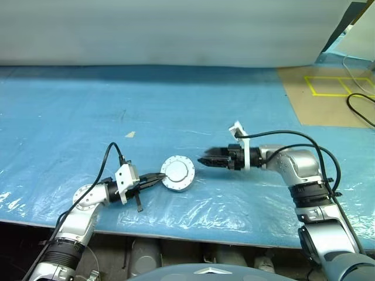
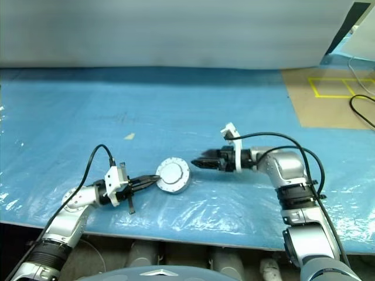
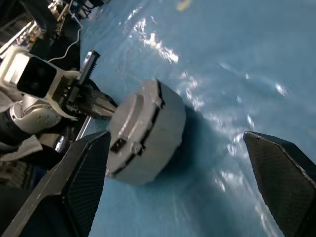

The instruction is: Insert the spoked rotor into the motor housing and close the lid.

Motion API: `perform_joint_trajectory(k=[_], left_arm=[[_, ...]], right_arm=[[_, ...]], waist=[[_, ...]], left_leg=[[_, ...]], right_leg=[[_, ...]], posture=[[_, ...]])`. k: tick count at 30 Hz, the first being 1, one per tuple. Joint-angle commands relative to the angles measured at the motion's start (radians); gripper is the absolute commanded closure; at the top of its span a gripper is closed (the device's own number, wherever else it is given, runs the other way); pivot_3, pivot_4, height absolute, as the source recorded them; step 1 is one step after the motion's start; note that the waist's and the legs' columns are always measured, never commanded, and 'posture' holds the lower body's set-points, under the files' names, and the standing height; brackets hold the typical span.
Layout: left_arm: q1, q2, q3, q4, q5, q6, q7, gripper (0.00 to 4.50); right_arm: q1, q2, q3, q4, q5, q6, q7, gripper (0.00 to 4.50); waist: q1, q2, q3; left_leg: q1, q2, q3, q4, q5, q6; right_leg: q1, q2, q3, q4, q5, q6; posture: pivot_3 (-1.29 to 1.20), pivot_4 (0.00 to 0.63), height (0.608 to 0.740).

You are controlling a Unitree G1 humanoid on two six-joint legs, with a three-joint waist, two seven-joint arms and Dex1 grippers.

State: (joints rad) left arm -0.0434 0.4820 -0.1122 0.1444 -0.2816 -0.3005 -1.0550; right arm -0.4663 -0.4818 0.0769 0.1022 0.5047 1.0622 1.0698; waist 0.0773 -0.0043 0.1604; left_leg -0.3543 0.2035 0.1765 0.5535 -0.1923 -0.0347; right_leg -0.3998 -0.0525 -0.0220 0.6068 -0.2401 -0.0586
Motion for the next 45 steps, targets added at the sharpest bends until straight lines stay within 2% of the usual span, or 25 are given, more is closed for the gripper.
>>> perform_joint_trajectory(k=[1,10,20,23,31,39,45], left_arm=[[0.01,0.011,-0.012,0.007,0.021,0.017,-0.003,4.5],[0.002,0.016,-0.01,-0.002,0.018,0.029,-0.005,4.5],[0.002,0.016,-0.011,-0.018,0.019,0.044,-0.003,4.5],[0.003,0.014,-0.012,-0.018,0.018,0.045,-0.003,4.5],[-0.012,0.012,-0.013,0.0,0.02,0.042,-0.01,4.5],[-0.019,0.014,-0.003,-0.017,0.005,0.064,-0.009,4.5],[-0.018,0.006,0.049,-0.109,-0.04,0.102,0.042,4.5]], right_arm=[[0.032,0.0,0.02,-0.064,0.053,0.076,-0.014,0.02],[0.003,0.098,-0.025,-0.086,0.15,0.158,-0.09,0.02],[0.004,0.142,-0.046,-0.033,0.146,0.117,-0.169,0.02],[0.004,0.159,-0.07,-0.016,0.159,0.118,-0.19,0.62],[0.016,0.167,-0.065,-0.041,0.169,0.124,-0.191,3.28],[0.027,0.181,-0.055,-0.054,0.169,0.119,-0.197,3.33],[0.029,0.194,-0.047,-0.03,0.146,0.112,-0.222,3.33]], waist=[[0.0,0.001,0.0],[-0.001,0.001,0.0],[0.001,0.001,0.0],[0.001,0.001,0.0],[0.002,0.001,0.0],[0.002,0.001,0.0],[0.001,0.001,0.0]], left_leg=[[0.0,0.0,0.0,0.0,0.0,0.0],[0.002,0.0,0.0,0.0,0.0,0.0],[0.001,0.0,0.001,0.0,0.0,0.0],[0.001,0.0,0.001,0.0,0.0,0.0],[0.001,0.0,0.001,0.0,0.0,-0.001],[0.002,0.0,0.001,0.0,0.0,-0.001],[0.002,0.0,0.001,0.0,0.0,-0.001]], right_leg=[[0.0,0.0,0.0,0.0,0.0,0.0],[0.001,0.0,0.0,0.0,0.0,0.0],[0.0,0.0,0.0,0.001,0.0,0.0],[0.0,0.0,0.0,0.0,0.0,0.0],[0.0,0.0,0.0,0.0,0.0,0.0],[0.001,0.0,0.0,0.001,0.0,0.0],[0.0,0.0,0.0,0.001,0.0,0.0]], posture=[[0.0,0.15,0.74],[0.0,0.15,0.74],[0.0,0.15,0.74],[0.0,0.15,0.74],[0.0,0.15,0.74],[0.0,0.15,0.74],[0.0,0.15,0.74]])
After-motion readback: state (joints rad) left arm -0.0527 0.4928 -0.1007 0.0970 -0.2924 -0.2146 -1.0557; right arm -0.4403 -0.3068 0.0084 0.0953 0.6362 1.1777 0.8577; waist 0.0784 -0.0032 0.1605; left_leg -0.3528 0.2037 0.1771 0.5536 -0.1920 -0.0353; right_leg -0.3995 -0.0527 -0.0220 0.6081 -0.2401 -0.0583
